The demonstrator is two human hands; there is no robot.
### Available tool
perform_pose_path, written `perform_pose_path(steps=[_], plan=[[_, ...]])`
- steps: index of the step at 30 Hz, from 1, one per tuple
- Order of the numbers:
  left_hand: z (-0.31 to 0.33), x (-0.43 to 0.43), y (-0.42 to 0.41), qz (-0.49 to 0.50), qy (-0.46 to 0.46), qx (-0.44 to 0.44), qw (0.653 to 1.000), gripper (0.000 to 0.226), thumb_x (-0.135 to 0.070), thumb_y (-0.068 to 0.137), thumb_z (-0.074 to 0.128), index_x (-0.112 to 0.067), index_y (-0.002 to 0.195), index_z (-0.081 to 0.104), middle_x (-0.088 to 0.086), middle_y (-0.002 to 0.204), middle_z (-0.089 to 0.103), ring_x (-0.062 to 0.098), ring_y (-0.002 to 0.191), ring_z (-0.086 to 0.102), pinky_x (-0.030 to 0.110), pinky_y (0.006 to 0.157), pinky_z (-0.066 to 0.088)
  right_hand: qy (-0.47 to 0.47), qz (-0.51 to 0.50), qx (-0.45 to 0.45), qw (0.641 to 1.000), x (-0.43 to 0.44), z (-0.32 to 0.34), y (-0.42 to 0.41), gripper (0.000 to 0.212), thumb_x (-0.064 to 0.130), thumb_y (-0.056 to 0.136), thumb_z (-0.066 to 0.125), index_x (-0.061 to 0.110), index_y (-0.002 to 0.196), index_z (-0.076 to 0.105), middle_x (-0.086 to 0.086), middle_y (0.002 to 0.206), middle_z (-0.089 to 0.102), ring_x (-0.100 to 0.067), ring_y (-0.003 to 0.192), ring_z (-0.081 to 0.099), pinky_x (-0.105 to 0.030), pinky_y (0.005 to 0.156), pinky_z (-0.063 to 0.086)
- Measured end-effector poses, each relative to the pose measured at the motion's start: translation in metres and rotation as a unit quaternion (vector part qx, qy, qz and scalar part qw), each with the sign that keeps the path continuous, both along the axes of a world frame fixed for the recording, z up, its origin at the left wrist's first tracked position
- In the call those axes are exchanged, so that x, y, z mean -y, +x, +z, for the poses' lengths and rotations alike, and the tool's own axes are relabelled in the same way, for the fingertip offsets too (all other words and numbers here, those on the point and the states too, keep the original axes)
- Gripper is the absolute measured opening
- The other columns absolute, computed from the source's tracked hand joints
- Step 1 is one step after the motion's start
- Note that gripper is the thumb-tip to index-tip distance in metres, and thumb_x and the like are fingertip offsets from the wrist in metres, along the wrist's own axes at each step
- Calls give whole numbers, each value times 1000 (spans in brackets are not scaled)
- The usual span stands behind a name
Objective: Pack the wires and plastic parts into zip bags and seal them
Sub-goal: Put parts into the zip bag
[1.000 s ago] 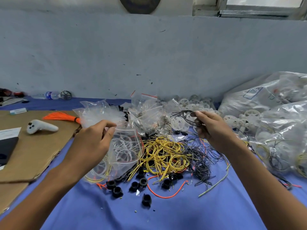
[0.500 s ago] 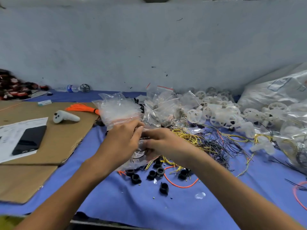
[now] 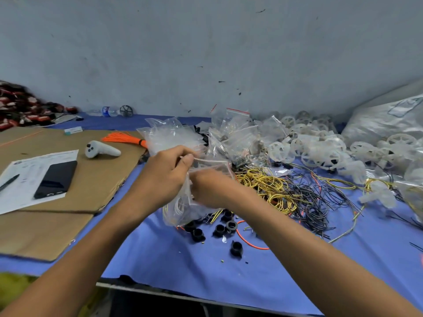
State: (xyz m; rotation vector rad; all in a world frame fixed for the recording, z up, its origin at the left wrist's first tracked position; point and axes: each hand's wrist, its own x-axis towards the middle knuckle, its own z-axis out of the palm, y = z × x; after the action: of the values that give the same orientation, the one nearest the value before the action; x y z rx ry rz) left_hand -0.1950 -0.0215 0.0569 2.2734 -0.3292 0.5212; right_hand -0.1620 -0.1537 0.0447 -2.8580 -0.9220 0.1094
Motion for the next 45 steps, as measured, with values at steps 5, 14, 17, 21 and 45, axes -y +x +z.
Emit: perform_pose_path(steps=[5,14,17,21,45], plan=[[-6,-11,19,35,-146,-36,988,21,-18,105,49,-20,104,70,-18,51,56,0,44,44,17,46,37,60,24,166,984,47,50,-41,19,10,94,47,18,104,61,-4,94,66,-28,83,60,-37,69,49],[-6,-3,21,60,-94,-6,994,18,-25,102,54,-25,103,71,-2,71,66,10,57,54,38,63,54,173,-44,-72,981,91,-27,-34,16,25,94,64,26,99,49,8,84,61,-8,71,54,-24,61,45],[-3,-8,23,70,-89,4,994,18,-25,103,52,-26,103,70,-9,57,59,8,50,47,32,58,45,173,-40,-62,982,97,-47,-28,20,28,89,70,25,84,51,8,79,57,-2,62,48,-17,53,35],[1,-15,28,78,-114,-8,990,21,-26,103,51,-24,106,71,-16,58,55,4,53,46,27,60,38,13,-36,-7,999,95,-72,-30,16,33,93,62,22,103,57,0,103,53,-22,88,51,-35,70,42],[17,-4,-3,5,59,-123,991,60,-21,78,66,-34,134,52,-6,118,51,10,57,68,34,68,61,421,-15,107,900,108,41,-55,15,54,91,55,47,94,68,21,95,57,-1,85,59,-9,70,42]])
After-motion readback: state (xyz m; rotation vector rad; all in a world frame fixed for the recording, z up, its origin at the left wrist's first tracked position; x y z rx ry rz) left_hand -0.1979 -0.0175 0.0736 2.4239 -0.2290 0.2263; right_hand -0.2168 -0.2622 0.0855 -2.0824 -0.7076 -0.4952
